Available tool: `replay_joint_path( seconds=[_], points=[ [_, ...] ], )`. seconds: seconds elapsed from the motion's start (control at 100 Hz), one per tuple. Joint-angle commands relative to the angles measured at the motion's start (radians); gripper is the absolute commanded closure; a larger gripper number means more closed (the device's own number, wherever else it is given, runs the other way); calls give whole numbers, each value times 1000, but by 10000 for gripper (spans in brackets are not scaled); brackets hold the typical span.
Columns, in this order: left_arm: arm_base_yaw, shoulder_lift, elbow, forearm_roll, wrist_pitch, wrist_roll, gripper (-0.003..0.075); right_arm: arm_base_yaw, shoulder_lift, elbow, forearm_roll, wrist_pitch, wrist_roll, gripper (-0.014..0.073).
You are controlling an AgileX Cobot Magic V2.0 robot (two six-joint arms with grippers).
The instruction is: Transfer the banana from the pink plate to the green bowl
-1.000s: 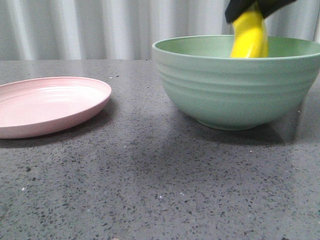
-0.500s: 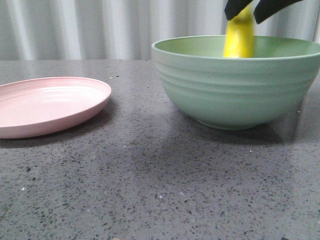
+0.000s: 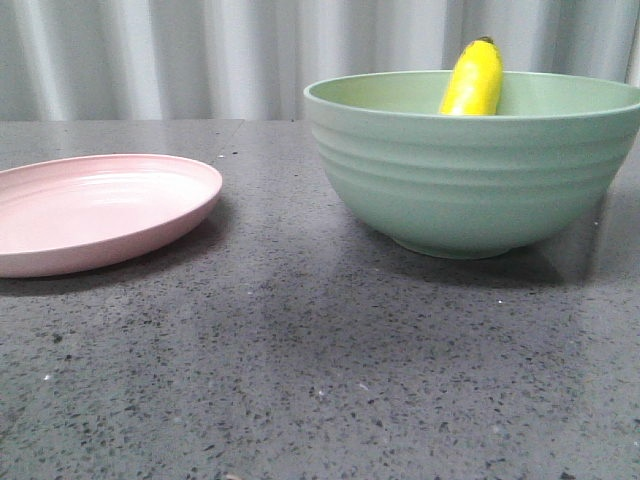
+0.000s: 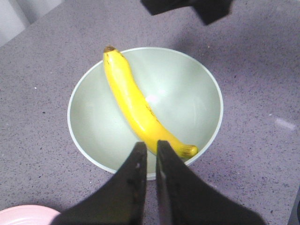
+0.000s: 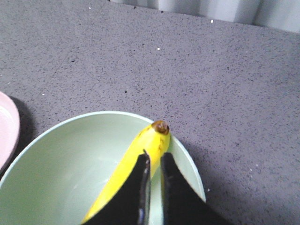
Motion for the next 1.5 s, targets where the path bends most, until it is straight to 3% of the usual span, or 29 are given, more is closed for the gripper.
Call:
replay_joint_path(
  seconds=[0.0, 0.28, 0.73, 1.01, 1.49],
  points=[
    [-5, -56, -24, -15, -67, -17, 741, -4, -86, 20, -13, -64, -6, 662],
    [-5, -243, 147, 0, -226, -17, 741, -4, -394, 319, -18, -253, -6, 662],
    [-5, -732, 768, -43, -626, -17, 741, -4, -893, 742, -65, -384, -6, 662],
    [-5, -931, 941, -49, -649, -17, 741, -4, -1097, 823, -65, -294, -6, 662],
    [-5, -939, 1028, -49, -651, -17, 741, -4, -1101, 830, -63, -287, -6, 662]
  ],
)
